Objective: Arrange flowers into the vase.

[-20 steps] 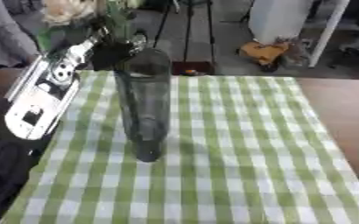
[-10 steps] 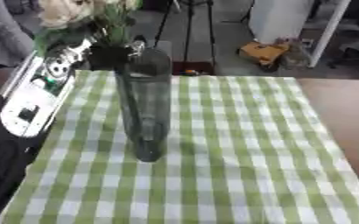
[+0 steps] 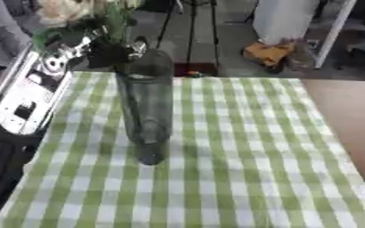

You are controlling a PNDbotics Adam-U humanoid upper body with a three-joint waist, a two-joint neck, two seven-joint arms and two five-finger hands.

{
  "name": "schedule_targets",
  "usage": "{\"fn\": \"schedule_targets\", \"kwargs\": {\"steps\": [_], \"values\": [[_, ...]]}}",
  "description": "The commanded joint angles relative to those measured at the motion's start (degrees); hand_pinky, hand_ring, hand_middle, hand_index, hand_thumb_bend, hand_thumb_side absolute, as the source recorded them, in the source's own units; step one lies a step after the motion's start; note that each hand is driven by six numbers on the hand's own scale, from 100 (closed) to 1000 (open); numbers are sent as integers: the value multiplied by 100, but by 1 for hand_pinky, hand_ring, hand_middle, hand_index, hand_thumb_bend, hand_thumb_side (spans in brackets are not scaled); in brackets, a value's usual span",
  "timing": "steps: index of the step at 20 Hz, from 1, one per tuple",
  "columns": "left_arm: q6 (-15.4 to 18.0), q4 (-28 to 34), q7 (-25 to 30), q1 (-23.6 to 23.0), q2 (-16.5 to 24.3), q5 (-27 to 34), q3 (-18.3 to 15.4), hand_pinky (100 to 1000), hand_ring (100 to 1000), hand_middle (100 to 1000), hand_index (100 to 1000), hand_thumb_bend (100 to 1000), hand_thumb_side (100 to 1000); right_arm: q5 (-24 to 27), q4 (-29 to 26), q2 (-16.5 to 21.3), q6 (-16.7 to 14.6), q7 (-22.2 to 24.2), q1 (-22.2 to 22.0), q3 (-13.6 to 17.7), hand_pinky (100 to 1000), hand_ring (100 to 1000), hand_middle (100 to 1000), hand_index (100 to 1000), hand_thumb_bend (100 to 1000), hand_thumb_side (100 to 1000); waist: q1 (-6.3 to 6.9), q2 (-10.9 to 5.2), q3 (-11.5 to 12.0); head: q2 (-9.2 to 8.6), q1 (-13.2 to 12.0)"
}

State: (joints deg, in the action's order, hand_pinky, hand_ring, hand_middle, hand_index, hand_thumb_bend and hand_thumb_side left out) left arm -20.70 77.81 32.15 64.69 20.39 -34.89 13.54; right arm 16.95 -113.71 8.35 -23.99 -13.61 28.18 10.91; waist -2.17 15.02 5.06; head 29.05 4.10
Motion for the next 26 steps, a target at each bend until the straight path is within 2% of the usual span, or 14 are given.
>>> {"fn": "schedule_targets", "kwargs": {"steps": [1,5,6,9,10,14,26], "values": [[32,135,188,189,198,-123,-87,804,1000,1000,1000,100,761,-27,-88,120,18,-15,30,3,608,721,635,725,100,815,28,-139,2,-70,-1],[69,106,460,198,256,-145,-105,813,1000,1000,1000,174,817,-40,-88,134,25,-24,22,2,608,721,635,724,100,811,53,-135,2,-53,0],[86,102,536,205,266,-133,-105,818,1000,992,1000,224,861,-42,-88,136,28,-26,21,1,608,721,635,724,100,808,60,-133,3,-52,-1],[125,69,754,239,303,-139,-96,828,1000,976,1000,317,917,-47,-88,140,35,-24,20,-6,608,721,635,724,100,808,80,-129,2,-45,-9],[131,54,802,250,310,-160,-97,834,1000,972,1000,380,950,-48,-88,140,37,-24,19,-7,607,721,635,724,100,807,87,-129,-1,-45,-12],[159,24,881,279,314,-180,-110,839,1000,980,1000,478,1000,-48,-88,141,43,-28,23,-10,606,720,633,722,100,801,105,-119,-14,-62,-30],[327,-20,1097,317,416,-593,-55,877,1000,1000,1000,509,970,-63,-88,157,74,-80,18,-9,605,718,630,720,100,786,176,-102,-2,-78,-43]]}}
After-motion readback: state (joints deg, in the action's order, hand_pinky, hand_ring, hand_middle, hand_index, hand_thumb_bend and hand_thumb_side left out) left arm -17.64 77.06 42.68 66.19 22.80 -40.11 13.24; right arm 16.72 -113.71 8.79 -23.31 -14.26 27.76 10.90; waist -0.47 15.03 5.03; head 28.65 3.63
